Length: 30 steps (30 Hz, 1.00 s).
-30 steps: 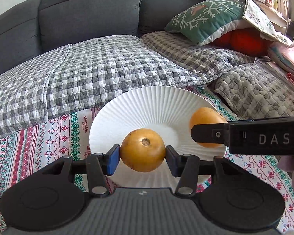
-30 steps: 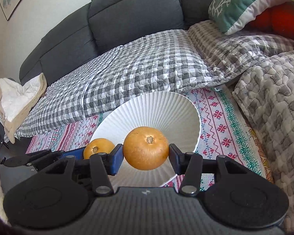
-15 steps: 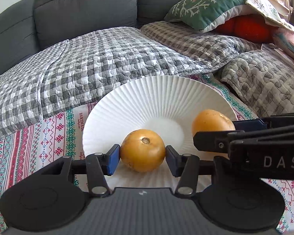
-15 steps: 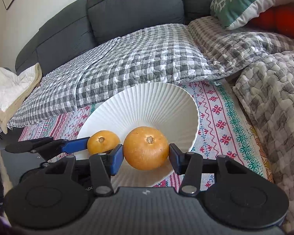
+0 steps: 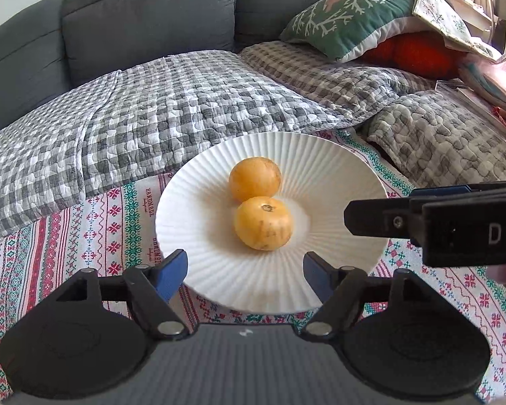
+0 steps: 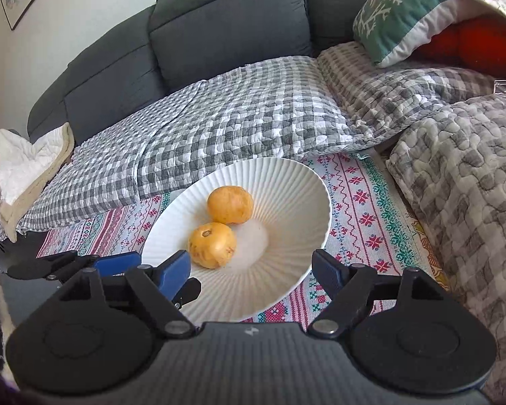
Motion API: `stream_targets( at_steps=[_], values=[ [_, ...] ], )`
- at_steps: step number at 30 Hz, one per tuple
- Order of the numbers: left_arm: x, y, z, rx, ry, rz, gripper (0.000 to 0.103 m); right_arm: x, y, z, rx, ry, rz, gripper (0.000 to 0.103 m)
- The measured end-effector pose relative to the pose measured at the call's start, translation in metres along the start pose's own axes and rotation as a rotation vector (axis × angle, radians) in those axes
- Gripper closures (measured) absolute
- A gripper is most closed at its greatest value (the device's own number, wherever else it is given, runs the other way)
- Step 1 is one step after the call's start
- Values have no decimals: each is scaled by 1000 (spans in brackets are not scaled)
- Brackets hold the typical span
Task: Organize fruits
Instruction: 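Carry both grapefruits into the white plate and open both tools, then withdraw both tools from the plate back toward the remaining fruits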
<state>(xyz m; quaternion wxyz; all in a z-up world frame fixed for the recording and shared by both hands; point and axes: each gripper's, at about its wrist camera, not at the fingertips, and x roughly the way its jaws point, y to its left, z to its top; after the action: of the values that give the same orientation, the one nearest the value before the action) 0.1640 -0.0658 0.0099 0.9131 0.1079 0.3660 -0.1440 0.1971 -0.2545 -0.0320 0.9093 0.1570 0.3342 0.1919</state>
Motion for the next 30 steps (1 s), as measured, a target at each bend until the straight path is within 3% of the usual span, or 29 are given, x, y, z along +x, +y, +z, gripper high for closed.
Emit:
stream_targets(
  at_steps=[8, 17, 30],
  values=[
    [-42, 9, -19, -44, -26, -7, 10, -28, 10, -13, -11, -21, -36, 6],
    [-75, 11, -51, -46, -25, 5, 9, -60, 33, -28, -92, -32, -41, 0],
    [-111, 21, -96, -84, -58, -15, 9, -77, 62, -64, -200, -48, -13, 0]
  ],
)
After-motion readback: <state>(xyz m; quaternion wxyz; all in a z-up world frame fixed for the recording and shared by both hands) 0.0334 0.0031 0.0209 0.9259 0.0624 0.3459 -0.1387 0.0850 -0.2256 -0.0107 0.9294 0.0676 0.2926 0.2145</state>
